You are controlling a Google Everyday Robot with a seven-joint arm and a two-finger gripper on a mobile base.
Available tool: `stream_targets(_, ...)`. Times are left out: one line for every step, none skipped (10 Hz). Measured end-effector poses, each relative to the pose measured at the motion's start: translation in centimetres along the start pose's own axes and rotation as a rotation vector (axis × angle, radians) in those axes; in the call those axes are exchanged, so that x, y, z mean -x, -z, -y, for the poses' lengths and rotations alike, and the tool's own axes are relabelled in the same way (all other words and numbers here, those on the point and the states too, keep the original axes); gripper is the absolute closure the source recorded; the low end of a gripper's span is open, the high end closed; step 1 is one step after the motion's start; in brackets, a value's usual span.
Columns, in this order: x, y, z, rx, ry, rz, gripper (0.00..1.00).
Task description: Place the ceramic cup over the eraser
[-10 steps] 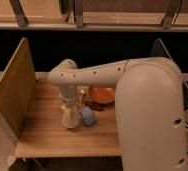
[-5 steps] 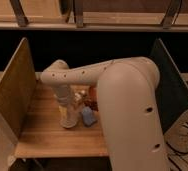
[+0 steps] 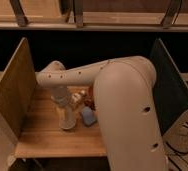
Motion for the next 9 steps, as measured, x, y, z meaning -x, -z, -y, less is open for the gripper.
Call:
stream_targets(-0.1, 0.1, -0.4, -0.004, 0.003, 0.001, 0.32)
stream_targets(-0.2, 0.2, -0.7, -0.009, 0.005, -0.002, 0.25)
stream_targets(-0.6, 0.3, -0.8, -0.018, 0.000, -0.011, 0.20)
stream_targets(-1.1, 0.3, -0.8, -0.026, -0.009, -0.020, 0.20)
stream_targets(-1.5, 0.3, -0.7, -0.033, -0.018, -0.029, 0.20)
stream_targets(-1.8, 0.3, -0.6, -0.040, -0.031, -0.038, 0.20)
stream_targets(-2.1, 0.3, -0.4, -0.046, -0.043, -0.042, 0.20)
stream_targets(-2.2, 0.3, -0.2, -0.048, -0.045, -0.043, 0.20)
stream_targets(-2.2, 0.3, -0.3, -0.048, -0.045, -0.043, 0.20)
